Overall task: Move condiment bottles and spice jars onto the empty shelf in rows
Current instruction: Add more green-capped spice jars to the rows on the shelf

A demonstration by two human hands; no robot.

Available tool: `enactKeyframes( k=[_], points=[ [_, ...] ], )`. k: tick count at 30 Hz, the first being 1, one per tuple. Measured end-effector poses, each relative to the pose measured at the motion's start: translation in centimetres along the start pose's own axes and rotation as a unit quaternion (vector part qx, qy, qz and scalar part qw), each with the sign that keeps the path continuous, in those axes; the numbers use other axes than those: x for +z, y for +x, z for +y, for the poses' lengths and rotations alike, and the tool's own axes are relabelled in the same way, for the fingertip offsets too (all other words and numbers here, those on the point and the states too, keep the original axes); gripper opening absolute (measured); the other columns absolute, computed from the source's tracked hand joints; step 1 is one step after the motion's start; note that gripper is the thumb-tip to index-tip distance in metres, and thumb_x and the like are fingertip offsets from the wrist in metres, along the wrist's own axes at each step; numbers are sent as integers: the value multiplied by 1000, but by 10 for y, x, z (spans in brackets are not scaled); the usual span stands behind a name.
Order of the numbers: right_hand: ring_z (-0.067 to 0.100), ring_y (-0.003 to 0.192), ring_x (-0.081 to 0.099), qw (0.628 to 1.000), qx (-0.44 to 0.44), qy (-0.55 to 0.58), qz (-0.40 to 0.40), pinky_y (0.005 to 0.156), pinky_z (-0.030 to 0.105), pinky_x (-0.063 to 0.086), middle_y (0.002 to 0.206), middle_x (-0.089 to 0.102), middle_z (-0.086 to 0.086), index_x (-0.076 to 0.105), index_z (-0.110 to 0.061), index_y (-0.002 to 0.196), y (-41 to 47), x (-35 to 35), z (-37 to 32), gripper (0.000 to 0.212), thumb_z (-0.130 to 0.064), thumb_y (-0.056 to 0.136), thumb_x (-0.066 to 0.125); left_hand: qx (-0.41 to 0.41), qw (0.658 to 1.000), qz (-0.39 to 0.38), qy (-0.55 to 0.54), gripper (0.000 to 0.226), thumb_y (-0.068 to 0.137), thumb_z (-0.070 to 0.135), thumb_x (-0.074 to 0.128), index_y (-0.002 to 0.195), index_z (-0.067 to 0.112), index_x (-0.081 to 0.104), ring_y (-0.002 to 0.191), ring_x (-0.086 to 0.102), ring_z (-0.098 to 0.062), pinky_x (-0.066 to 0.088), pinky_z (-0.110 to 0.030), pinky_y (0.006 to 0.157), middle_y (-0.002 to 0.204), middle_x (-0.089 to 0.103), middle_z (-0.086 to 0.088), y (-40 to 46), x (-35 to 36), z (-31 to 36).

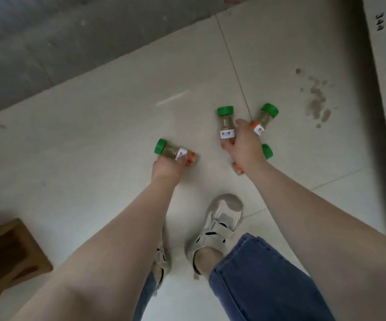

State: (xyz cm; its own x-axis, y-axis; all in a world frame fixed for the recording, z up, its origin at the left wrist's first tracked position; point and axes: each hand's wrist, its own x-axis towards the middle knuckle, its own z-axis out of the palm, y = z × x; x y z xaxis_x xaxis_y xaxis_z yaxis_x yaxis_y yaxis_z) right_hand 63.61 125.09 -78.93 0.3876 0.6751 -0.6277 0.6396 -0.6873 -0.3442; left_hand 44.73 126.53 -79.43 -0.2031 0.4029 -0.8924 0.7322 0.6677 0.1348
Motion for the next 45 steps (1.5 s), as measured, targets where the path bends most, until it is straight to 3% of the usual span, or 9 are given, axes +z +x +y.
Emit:
enactKeyframes(
  k=[7,13,20,25,28,30,34,39,45],
  points=[
    [37,109,55,992,22,-117,46,83,44,49,125,49,18,35,-2,133,18,29,-8,58,-25,87,62,-104,967,13,-234,56,75,42,75,114,5,60,101,66,-33,54,-41,90,108,68,-14,24,15,7],
    [37,110,56,994,26,-109,17,88,47,49,121,53,19,43,-2,122,13,30,-13,48,-17,83,67,-108,933,-2,-344,25,81,18,75,95,8,57,90,62,-29,53,-39,92,96,62,-12,9,5,9],
    [29,86,66,983,91,161,-13,73,33,50,94,70,14,66,-4,99,-81,-53,-34,37,-19,69,81,-39,954,-37,-294,13,84,16,70,86,10,59,77,54,-23,41,-30,62,96,61,-14,-104,-61,26],
    [16,70,60,956,119,267,15,54,19,40,79,68,3,70,-6,90,-184,-133,-54,29,-24,69,82,42,967,-96,-230,8,88,15,65,88,13,58,79,59,-18,44,-36,82,98,63,-12,-227,-123,56],
    [10,65,59,928,127,349,34,52,7,39,72,66,-1,69,-10,85,-252,-190,-69,22,-24,73,80,83,972,-134,-172,33,88,18,66,114,3,54,76,61,-18,48,-33,77,102,63,-14,-303,-165,75],
    [10,66,61,908,133,395,41,62,17,45,74,68,1,66,-16,80,-298,-223,-74,15,-21,74,79,121,973,-155,-124,33,87,18,67,112,0,56,71,65,-16,53,-27,69,95,66,-12,-346,-188,84],
    [16,71,62,877,133,453,92,68,29,48,83,71,13,64,-6,86,-406,-303,-85,20,-15,75,78,205,954,-206,-71,10,85,11,68,92,5,64,56,67,-5,54,-15,54,73,70,-3,-454,-230,101],
    [14,73,62,806,137,537,209,60,13,51,85,69,6,55,-7,93,-542,-366,-97,27,-9,76,77,286,913,-290,4,14,84,12,69,97,6,67,61,68,-8,56,-18,58,74,72,-3,-575,-243,108],
    [6,71,65,706,169,611,317,66,20,51,90,69,7,59,-7,99,-657,-379,-84,23,-20,84,69,341,870,-348,76,37,79,17,75,109,-2,66,74,69,-24,55,-29,71,96,70,-19,-687,-203,112]
  ],
)
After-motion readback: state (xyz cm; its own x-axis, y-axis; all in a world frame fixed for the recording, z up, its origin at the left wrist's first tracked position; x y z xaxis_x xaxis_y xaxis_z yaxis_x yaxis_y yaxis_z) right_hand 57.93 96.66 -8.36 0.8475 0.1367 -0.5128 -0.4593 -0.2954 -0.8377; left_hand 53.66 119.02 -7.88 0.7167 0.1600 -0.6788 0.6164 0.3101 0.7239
